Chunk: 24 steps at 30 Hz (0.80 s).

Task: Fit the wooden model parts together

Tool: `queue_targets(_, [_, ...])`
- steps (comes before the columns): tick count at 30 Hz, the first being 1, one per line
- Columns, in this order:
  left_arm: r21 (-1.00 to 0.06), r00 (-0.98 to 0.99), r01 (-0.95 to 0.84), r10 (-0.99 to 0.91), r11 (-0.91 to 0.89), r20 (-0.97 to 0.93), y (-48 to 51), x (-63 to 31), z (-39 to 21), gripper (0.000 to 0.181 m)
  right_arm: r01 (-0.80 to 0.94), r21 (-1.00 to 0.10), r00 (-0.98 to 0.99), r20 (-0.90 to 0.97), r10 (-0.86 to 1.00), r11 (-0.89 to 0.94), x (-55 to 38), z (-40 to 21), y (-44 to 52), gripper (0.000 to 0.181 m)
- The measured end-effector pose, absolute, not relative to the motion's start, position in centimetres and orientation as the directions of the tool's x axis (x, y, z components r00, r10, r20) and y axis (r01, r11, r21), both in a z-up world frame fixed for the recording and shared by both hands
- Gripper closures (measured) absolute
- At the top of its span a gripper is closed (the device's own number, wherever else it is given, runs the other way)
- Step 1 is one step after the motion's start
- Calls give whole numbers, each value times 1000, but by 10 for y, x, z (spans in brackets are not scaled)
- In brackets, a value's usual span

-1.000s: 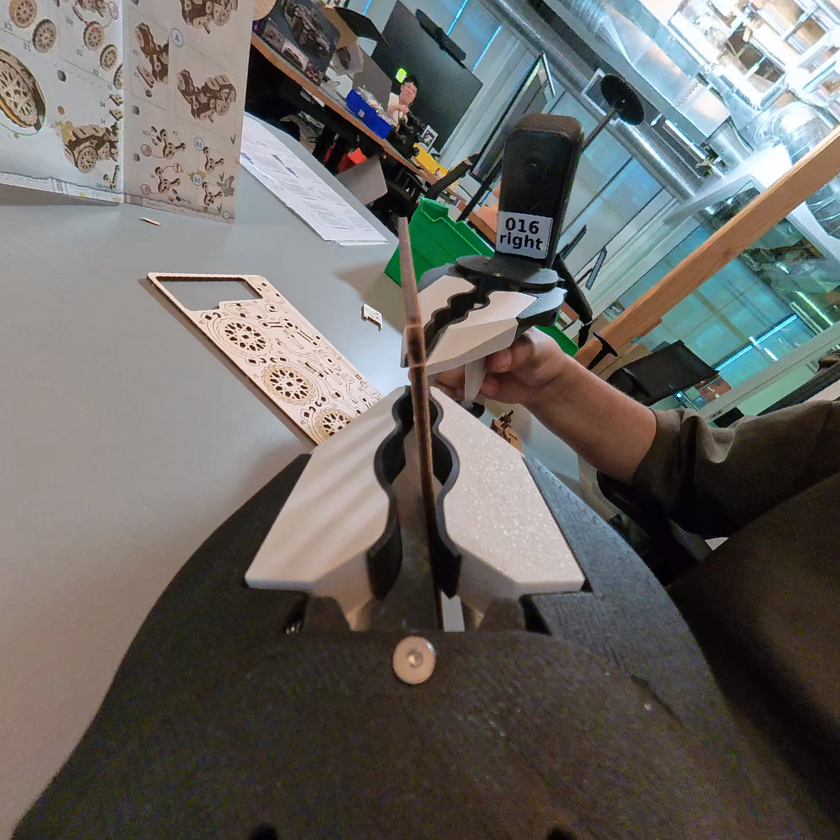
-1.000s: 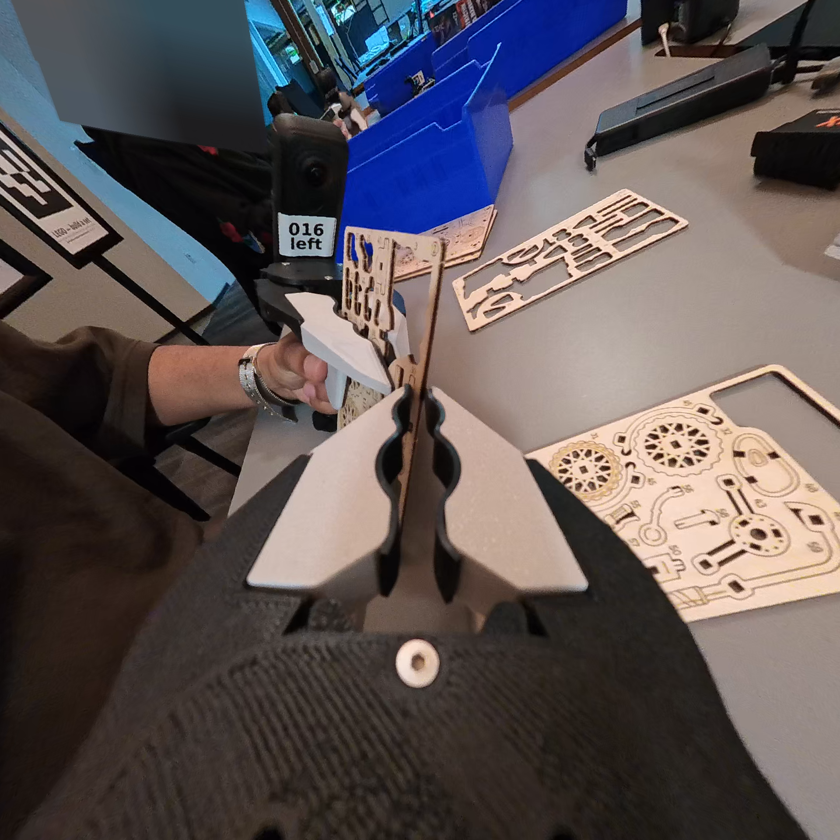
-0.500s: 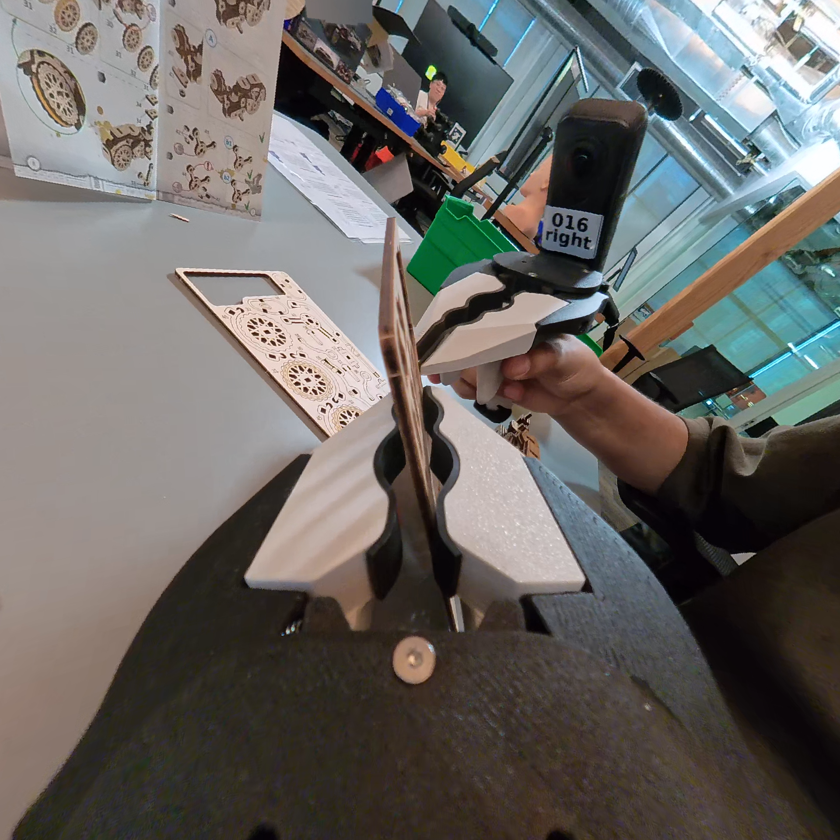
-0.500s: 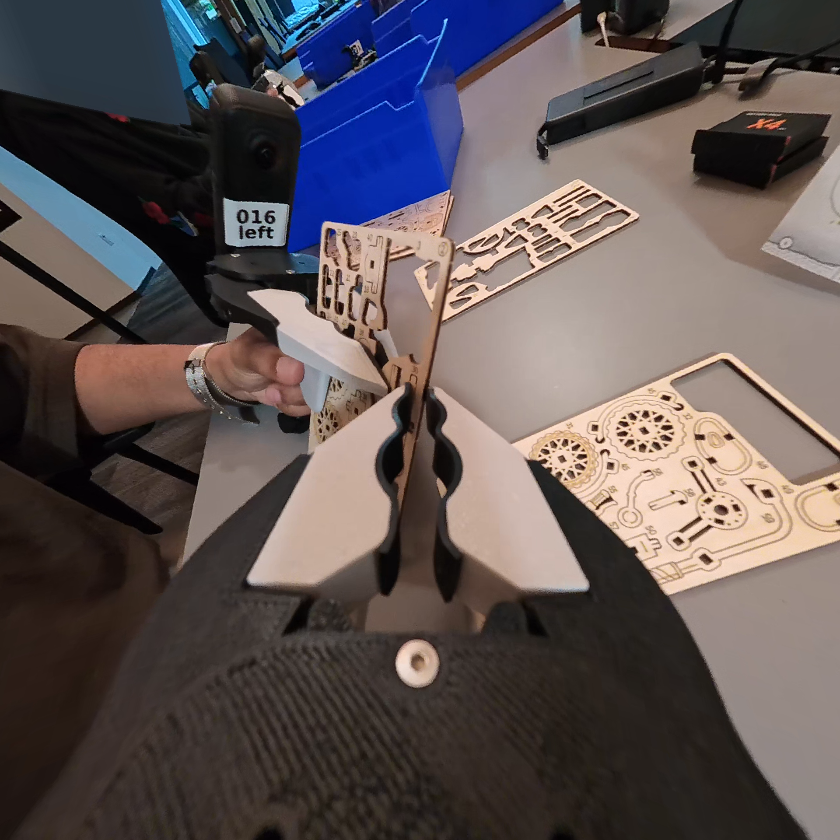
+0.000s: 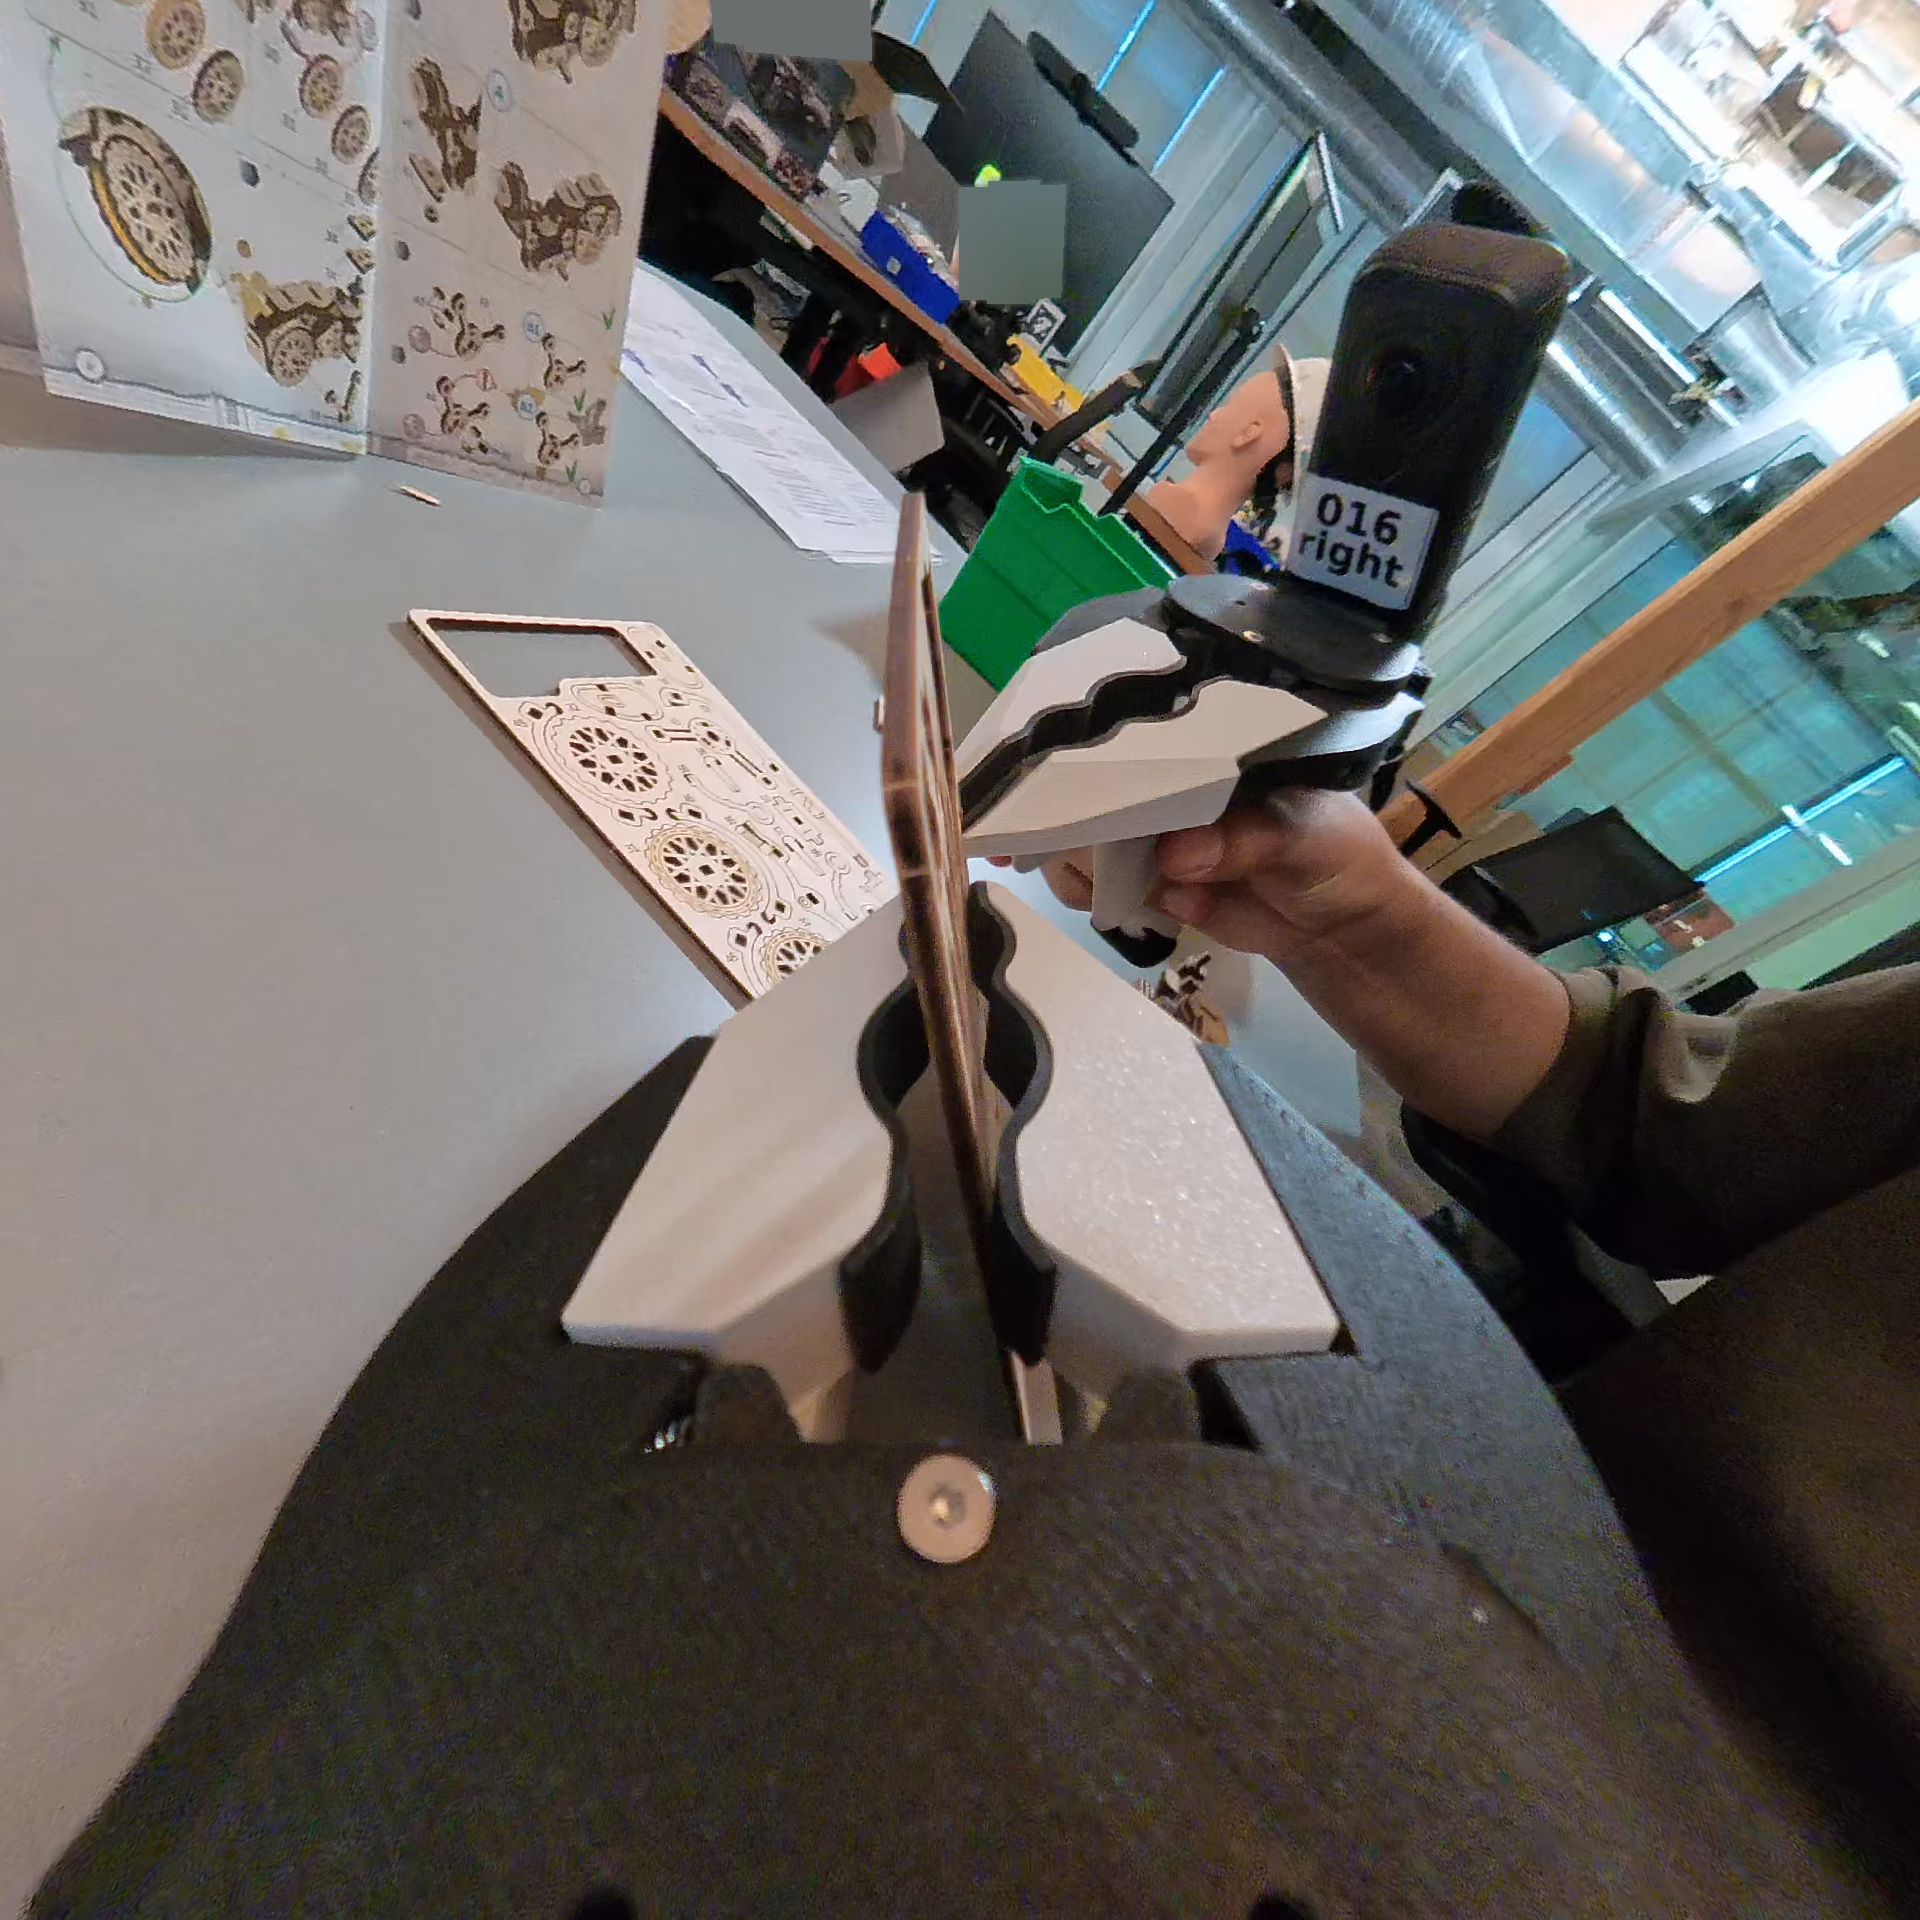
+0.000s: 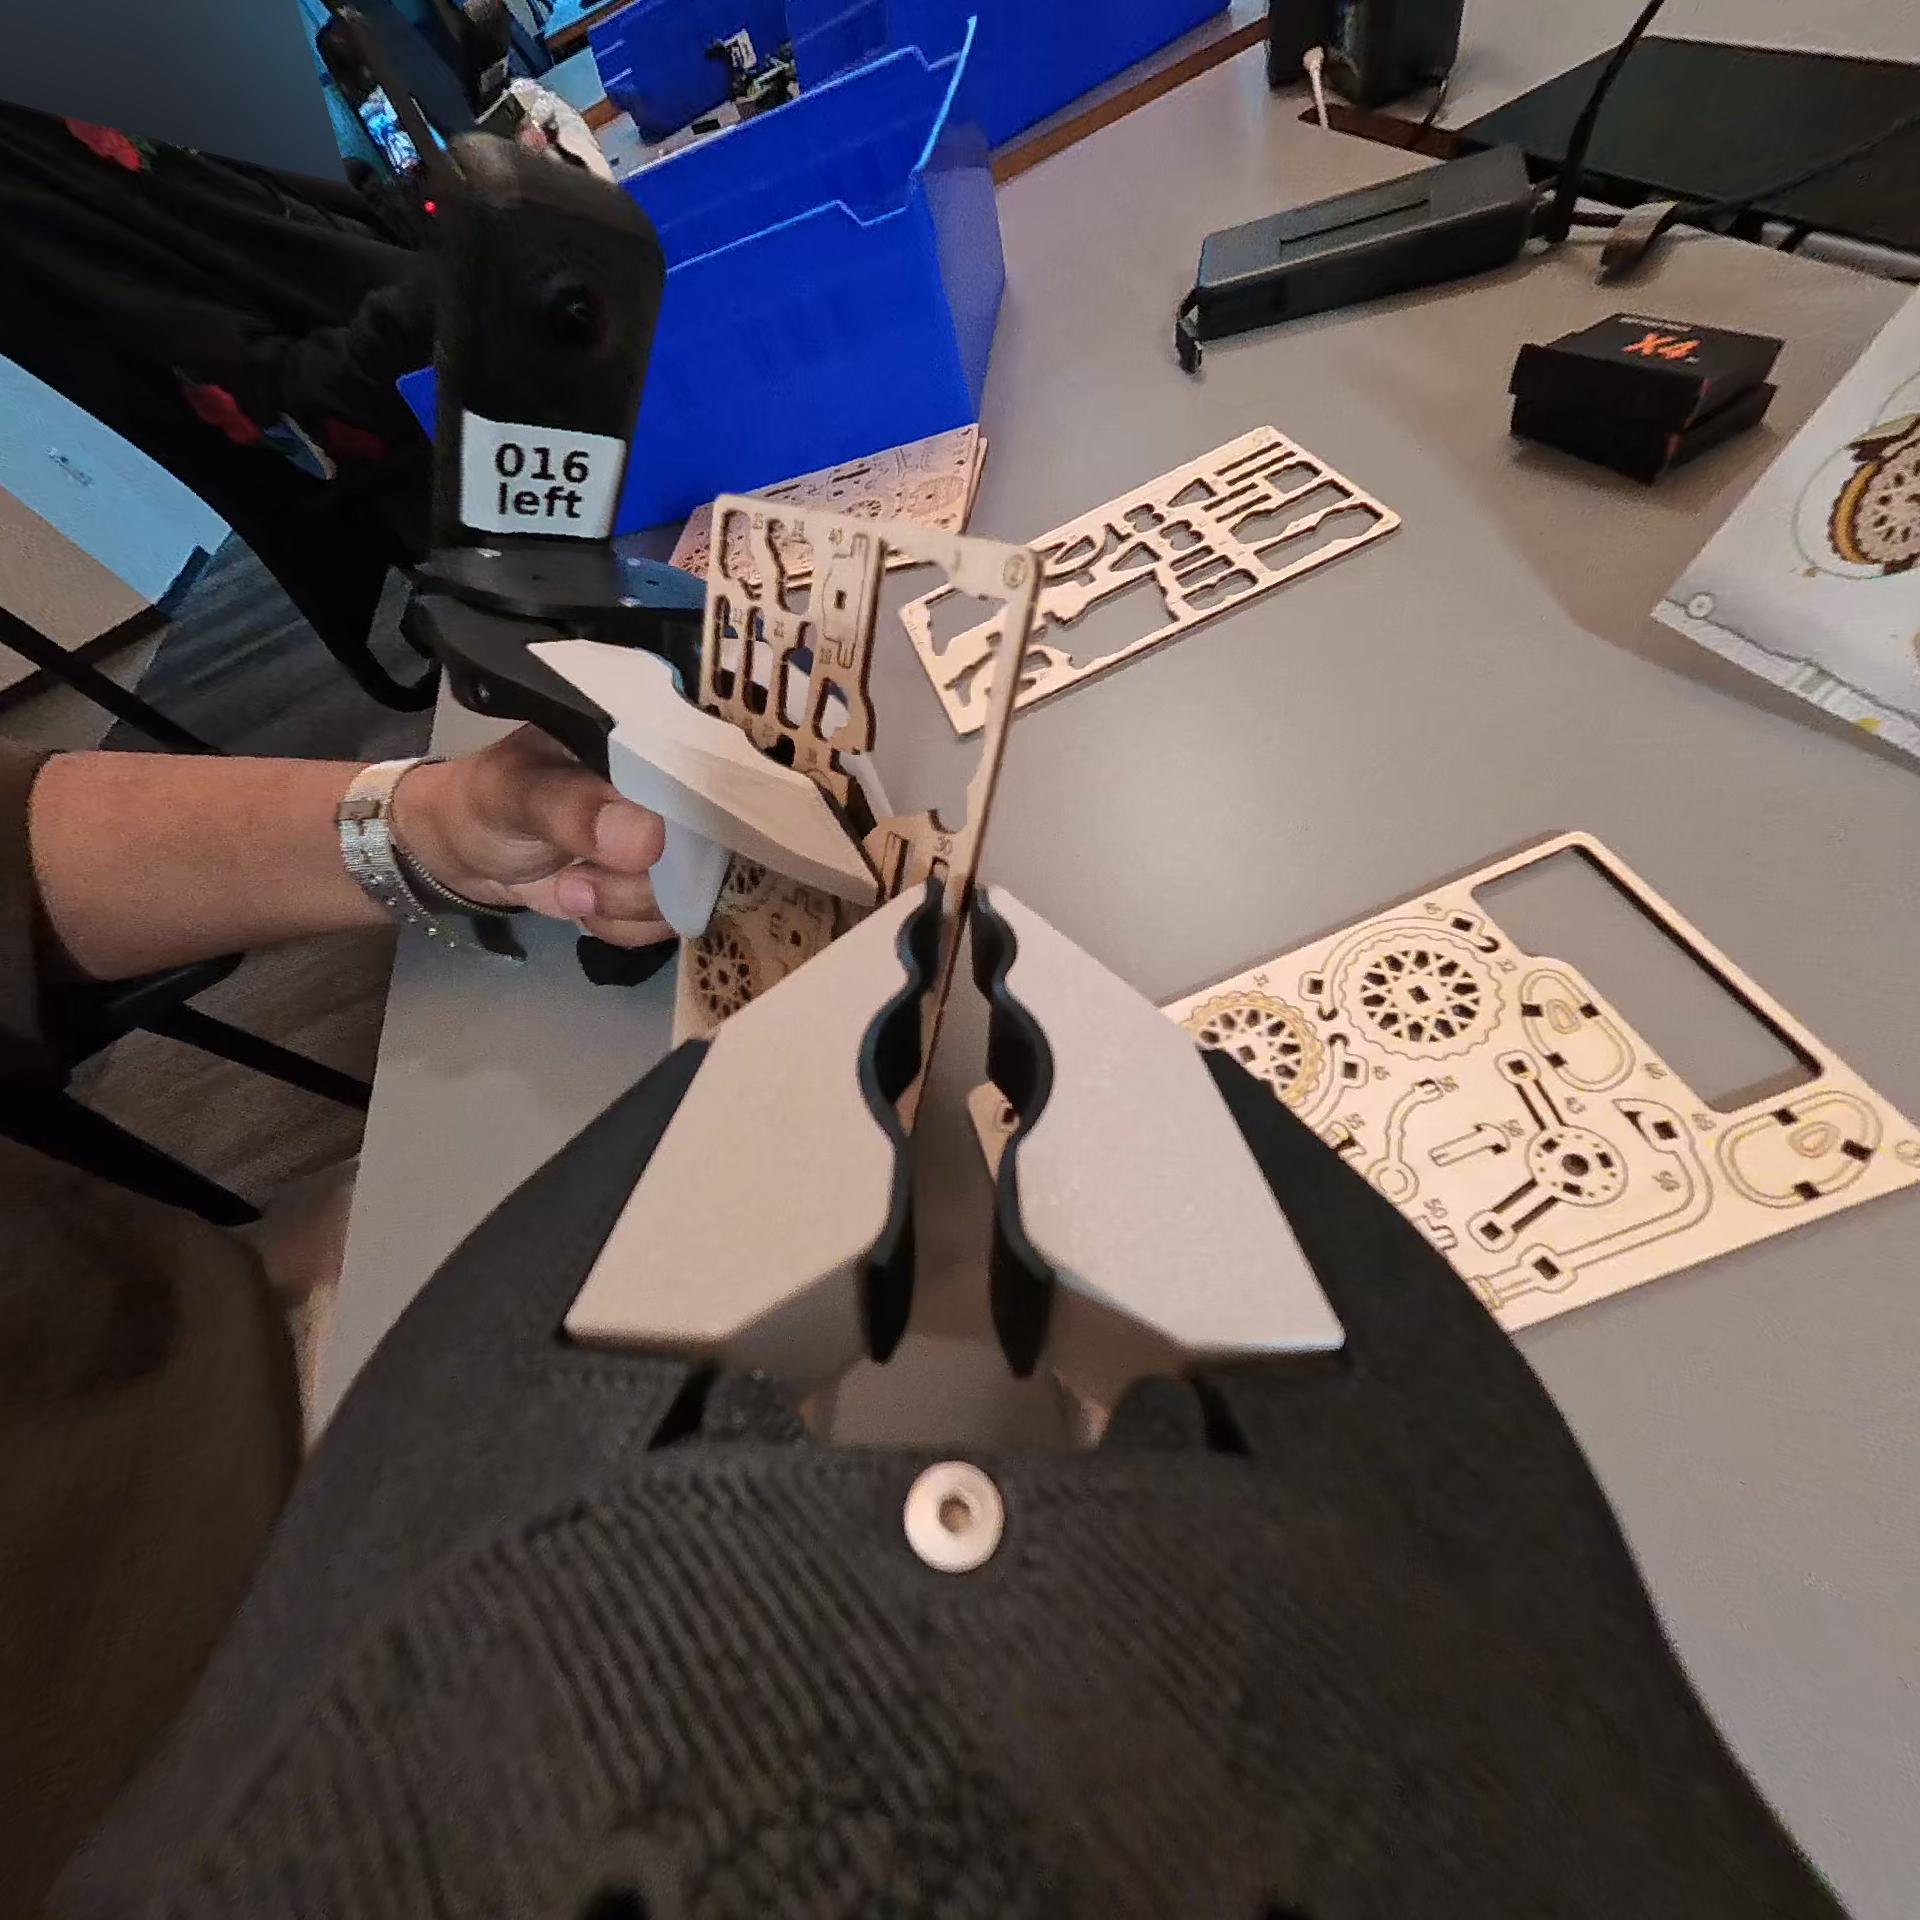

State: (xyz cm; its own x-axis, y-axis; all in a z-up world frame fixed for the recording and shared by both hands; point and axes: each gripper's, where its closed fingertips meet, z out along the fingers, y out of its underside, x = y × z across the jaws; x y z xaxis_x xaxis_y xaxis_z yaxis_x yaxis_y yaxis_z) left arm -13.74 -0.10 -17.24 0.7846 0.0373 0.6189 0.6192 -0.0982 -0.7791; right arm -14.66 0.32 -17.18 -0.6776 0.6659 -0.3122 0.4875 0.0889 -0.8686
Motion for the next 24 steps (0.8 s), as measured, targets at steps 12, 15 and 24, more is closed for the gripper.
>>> queue_targets(12, [-708, 684, 706, -240, -15, 689, -18, -128, -143, 181, 349, -937, -792, -302, 530, -12, -140, -138, 24, 172])
queue_targets(15, [-640, 600, 768, -348, 1, 720, -25, -127, -132, 181, 245, -967, -863, -186, 470, 67, -126, -139, 12, 167])
queue_targets(24, [-561, 446, 819, -483, -120, 754, -21, -98, -126, 181, 104, -989, -938, -62, 342, 106, -101, -135, -14, 167])
